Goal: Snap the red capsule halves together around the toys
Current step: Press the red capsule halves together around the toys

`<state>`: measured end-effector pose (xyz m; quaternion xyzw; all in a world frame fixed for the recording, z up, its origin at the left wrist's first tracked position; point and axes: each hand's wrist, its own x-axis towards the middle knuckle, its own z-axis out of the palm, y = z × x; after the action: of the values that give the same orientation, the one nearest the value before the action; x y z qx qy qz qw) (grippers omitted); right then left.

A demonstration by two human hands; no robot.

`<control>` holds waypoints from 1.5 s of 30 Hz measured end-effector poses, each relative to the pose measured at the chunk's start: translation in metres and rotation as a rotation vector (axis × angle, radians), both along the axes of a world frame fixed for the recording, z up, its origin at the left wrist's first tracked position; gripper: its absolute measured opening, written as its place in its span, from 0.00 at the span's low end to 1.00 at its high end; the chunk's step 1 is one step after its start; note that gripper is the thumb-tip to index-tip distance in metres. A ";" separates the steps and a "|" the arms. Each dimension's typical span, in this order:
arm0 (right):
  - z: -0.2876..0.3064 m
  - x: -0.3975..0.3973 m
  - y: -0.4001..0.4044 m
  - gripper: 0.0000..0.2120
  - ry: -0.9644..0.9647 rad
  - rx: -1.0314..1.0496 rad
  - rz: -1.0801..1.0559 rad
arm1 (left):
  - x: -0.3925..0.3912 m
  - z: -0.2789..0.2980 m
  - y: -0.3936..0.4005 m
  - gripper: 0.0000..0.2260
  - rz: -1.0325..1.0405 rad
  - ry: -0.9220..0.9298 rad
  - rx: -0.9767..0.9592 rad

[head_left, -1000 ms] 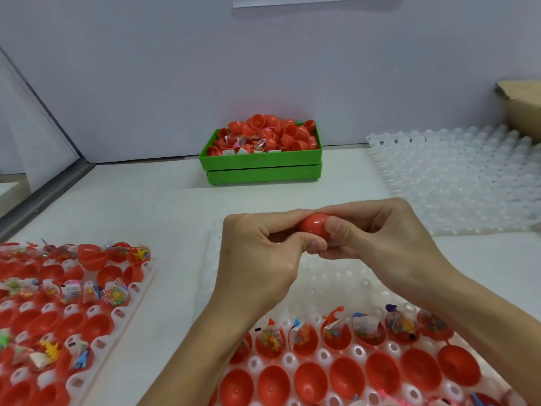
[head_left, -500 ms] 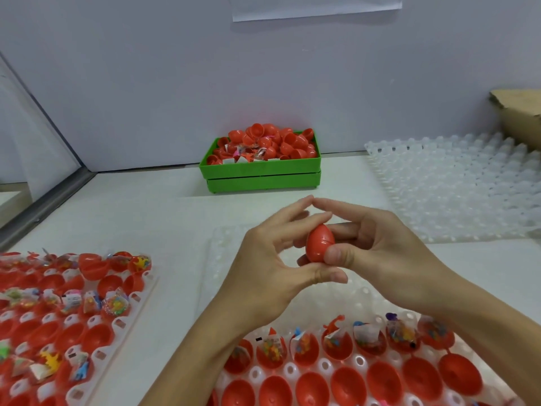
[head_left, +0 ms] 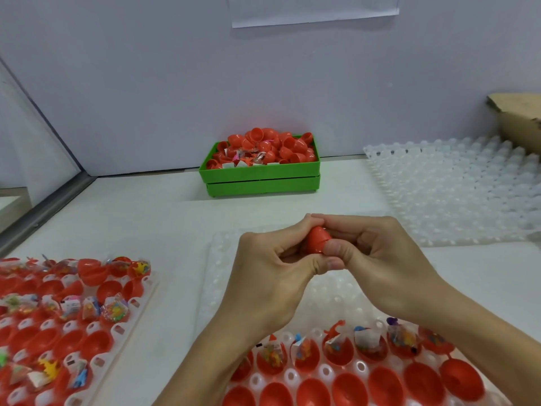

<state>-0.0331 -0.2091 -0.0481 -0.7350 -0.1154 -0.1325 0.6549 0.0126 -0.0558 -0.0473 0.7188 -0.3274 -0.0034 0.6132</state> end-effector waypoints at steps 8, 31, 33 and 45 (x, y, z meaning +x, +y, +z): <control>0.000 0.003 -0.005 0.18 0.127 0.111 0.035 | 0.004 0.002 0.002 0.25 0.025 0.064 -0.031; -0.007 0.009 -0.010 0.13 0.147 0.312 -0.027 | 0.012 0.001 0.006 0.16 0.258 -0.068 0.139; -0.007 0.009 -0.011 0.14 0.161 0.320 -0.023 | 0.012 0.001 0.006 0.16 0.260 -0.073 0.138; 0.012 0.008 -0.017 0.17 0.335 0.596 0.149 | 0.017 0.018 0.003 0.14 0.105 0.176 -0.090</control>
<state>-0.0247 -0.2264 -0.0361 -0.5127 -0.0157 0.0104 0.8584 0.0300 -0.0525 -0.0298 0.7036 -0.2338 -0.0196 0.6707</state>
